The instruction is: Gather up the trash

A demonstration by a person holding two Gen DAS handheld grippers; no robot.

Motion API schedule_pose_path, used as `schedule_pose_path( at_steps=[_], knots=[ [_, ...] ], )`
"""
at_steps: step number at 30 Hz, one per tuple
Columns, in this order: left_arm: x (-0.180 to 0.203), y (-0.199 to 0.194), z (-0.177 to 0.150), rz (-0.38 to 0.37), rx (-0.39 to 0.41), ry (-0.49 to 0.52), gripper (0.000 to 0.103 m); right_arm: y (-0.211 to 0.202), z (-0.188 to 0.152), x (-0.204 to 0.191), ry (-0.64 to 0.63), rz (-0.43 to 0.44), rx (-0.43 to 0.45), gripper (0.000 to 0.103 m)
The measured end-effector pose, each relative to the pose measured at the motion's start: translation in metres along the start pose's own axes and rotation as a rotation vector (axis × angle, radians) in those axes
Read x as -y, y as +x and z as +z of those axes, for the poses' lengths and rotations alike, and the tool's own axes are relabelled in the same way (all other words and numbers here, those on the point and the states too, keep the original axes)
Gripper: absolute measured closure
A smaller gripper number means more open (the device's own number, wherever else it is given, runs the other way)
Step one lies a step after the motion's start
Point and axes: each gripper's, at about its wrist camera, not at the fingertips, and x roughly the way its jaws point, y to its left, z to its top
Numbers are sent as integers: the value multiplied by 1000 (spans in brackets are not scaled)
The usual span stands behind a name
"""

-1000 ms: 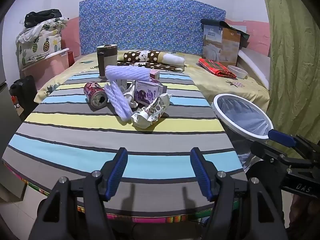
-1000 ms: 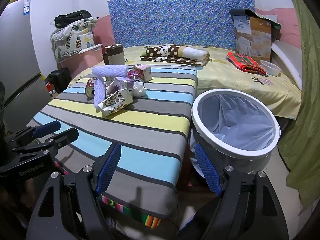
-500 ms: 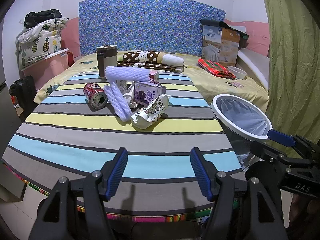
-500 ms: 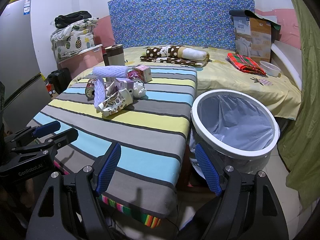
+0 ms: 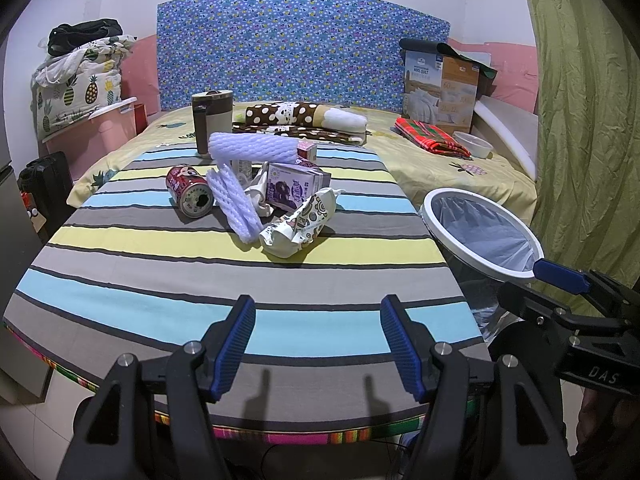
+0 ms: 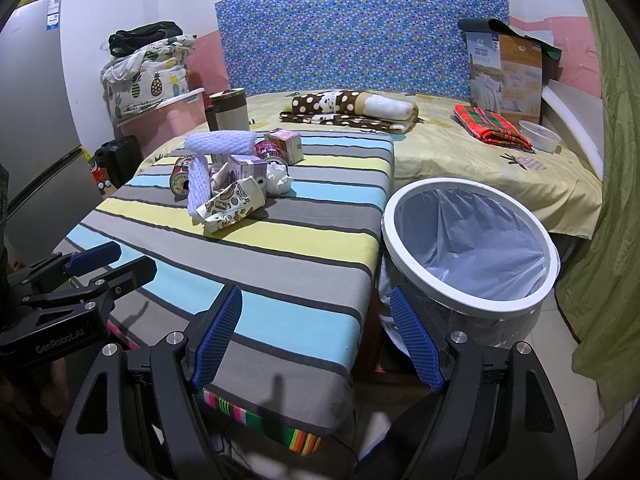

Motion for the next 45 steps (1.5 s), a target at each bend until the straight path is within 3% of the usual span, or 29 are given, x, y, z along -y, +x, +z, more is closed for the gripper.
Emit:
schedule_pose_path(
  at_steps=[45],
  knots=[
    [1, -4, 2, 2, 4, -2, 36, -1, 1, 0, -3, -1, -2, 25]
  ],
)
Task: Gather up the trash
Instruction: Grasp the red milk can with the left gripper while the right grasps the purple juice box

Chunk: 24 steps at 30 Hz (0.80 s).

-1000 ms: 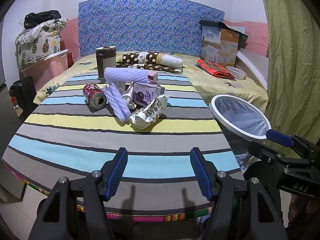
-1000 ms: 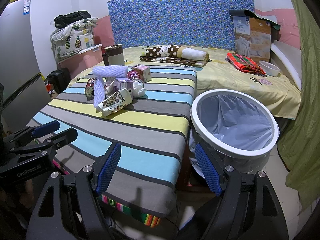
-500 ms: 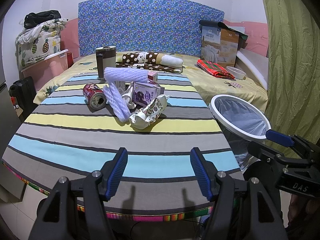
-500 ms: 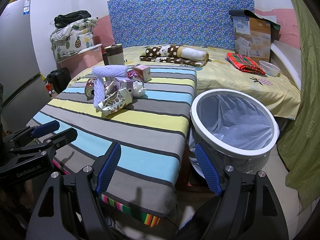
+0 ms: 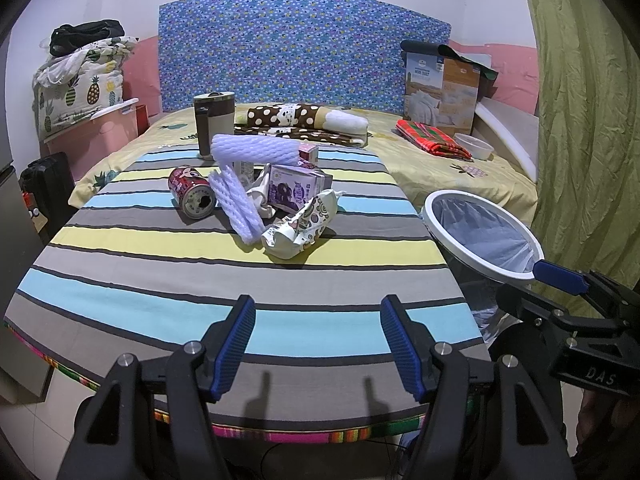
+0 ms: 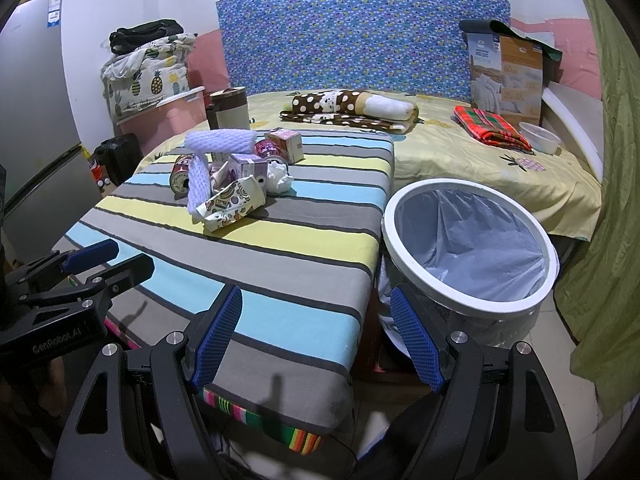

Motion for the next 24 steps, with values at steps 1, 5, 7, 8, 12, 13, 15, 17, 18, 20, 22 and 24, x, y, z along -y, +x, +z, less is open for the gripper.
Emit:
schedule_pose_path(
  at_steps=[1, 5, 7, 8, 12, 13, 15, 17, 18, 20, 22, 24],
  knots=[
    [0, 0, 0, 1, 1, 1, 36, 0, 0, 0, 0, 0, 0, 25],
    [-2, 0, 0, 11, 2, 11, 36, 1, 0, 2, -3, 3, -4, 25],
    [-5, 4, 0, 14, 2, 10, 36, 6, 0, -1, -6, 3, -6, 25],
    [-7, 6, 1, 12, 3, 7, 36, 7, 0, -1, -7, 5, -7, 25],
    [-15, 14, 5, 12, 3, -18, 36, 13, 5, -3, -14, 20, -10, 25],
    [-17, 16, 5, 16, 4, -22, 36, 14, 7, -4, -14, 24, -12, 25],
    [-23, 21, 9, 36, 11, -30, 36, 19, 10, -5, -13, 35, -17, 25],
    [-29, 26, 13, 42, 13, -41, 36, 24, 13, -6, -11, 51, -24, 25],
    [-33, 29, 14, 42, 10, -48, 36, 26, 14, -8, -14, 56, -24, 25],
    [-40, 36, 19, 47, 4, -56, 36, 31, 18, -11, -21, 69, -29, 25],
    [-46, 43, 25, 57, 2, -66, 36, 36, 22, -13, -18, 87, -39, 25],
    [-53, 50, 31, 64, 5, -81, 36, 40, 24, -16, -20, 97, -43, 25]
  ],
)
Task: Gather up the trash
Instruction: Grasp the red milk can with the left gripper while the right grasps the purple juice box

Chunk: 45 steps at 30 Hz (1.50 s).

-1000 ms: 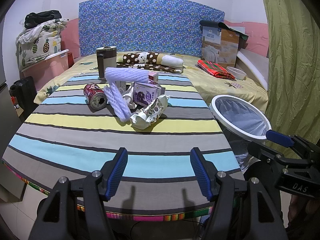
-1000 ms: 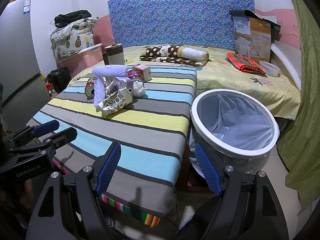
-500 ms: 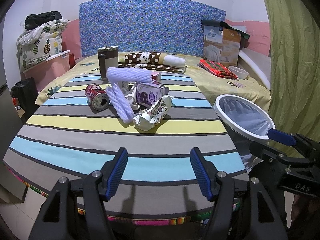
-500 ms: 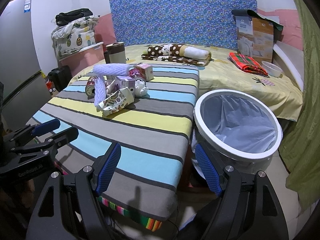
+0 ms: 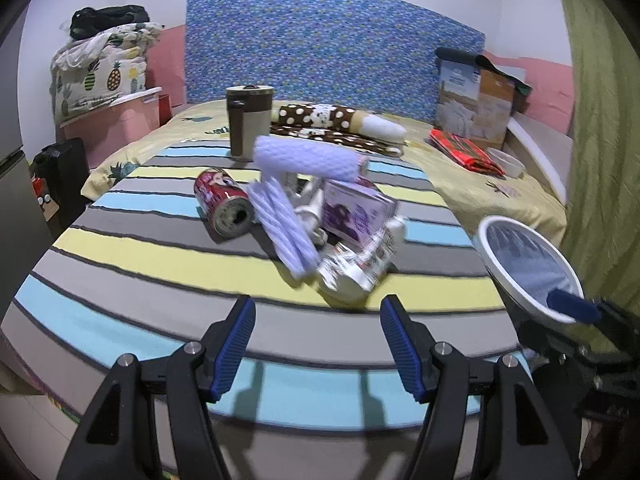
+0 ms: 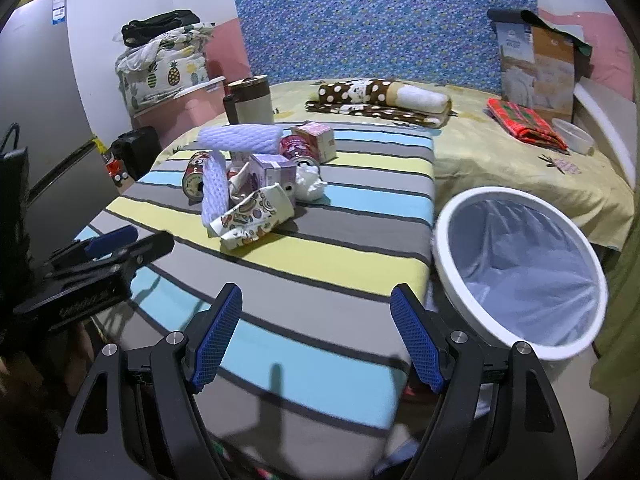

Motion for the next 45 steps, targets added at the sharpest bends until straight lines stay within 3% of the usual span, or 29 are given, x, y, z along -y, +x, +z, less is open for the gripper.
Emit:
schedule_pose_path(
  at_steps=[9, 19, 24, 32, 38, 45],
  knots=[
    [-26, 43, 27, 18, -10, -92, 36, 15, 14, -3, -1, 10, -5, 25],
    [-29, 79, 38, 5, -36, -107, 37, 27, 28, 1, 3, 0, -19, 25],
    [-52, 75, 49, 57, 6, -146, 37, 33, 40, -2, -11, 8, 0, 25],
    [-86, 91, 65, 120, 9, -221, 37, 53, 57, -14, -34, 52, 9, 25],
    [-102, 114, 76, 130, -13, -290, 37, 70, 62, -19, -19, 89, -18, 25],
    [-100, 136, 74, 96, -77, -293, 36, 90, 73, -23, -40, 92, -33, 25]
  ],
)
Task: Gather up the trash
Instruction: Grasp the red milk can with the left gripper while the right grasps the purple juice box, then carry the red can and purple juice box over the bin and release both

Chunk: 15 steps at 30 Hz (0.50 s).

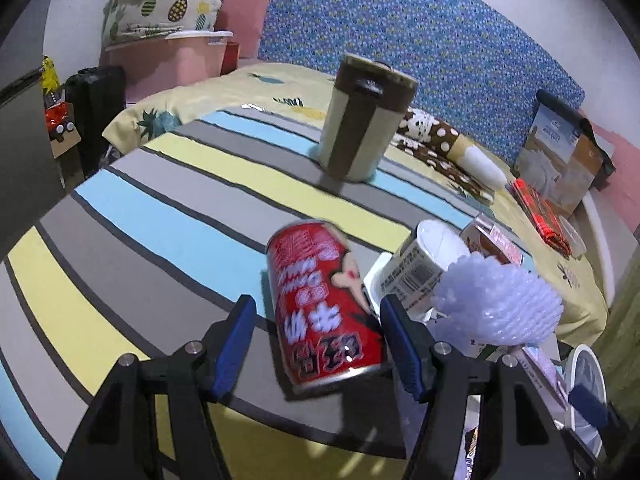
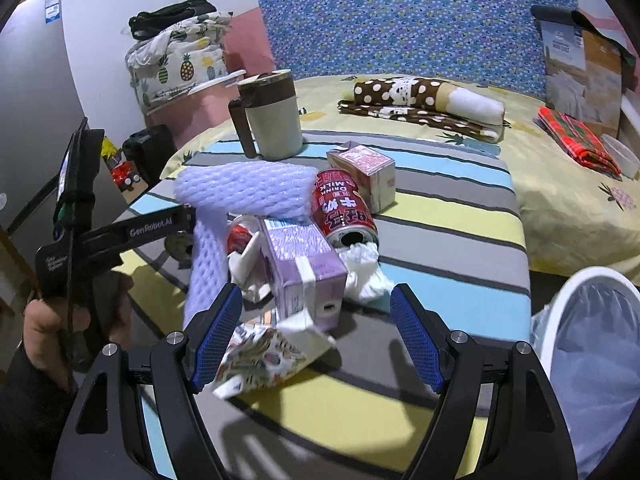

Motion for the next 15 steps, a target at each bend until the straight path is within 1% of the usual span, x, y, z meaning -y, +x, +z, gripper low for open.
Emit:
schedule_pose_path(
  at_steps=[4, 5, 6, 7, 9, 10, 11, 15],
  knots=[
    [-3, 5, -3, -11, -36, -7, 37, 7, 5, -1, -14, 8, -3, 25],
    [-4, 6, -3, -13, -39, -8, 38, 8, 6, -1, -17, 12, -5, 26],
    [-5, 6, -4, -15, -41, -5, 44, 8, 6, -1, -19, 15, -6, 29],
    [-5, 5, -4, -15, -47, 2, 47, 9, 6, -2, -21, 20, -9, 35],
    [-5, 3, -6, -14, -46, 14, 47, 10, 6, -4, -22, 34, -16, 46],
    [-5, 2, -7, -17, -44, 19, 47, 11, 5, -3, -18, 43, -24, 57],
    [-6, -1, -8, -22, -41, 23, 47, 11, 5, -3, -11, 51, -33, 61],
    [-8, -14, -13, -27, -11, 40, 48, 6, 4, -3, -7, 52, -19, 63]
  ],
)
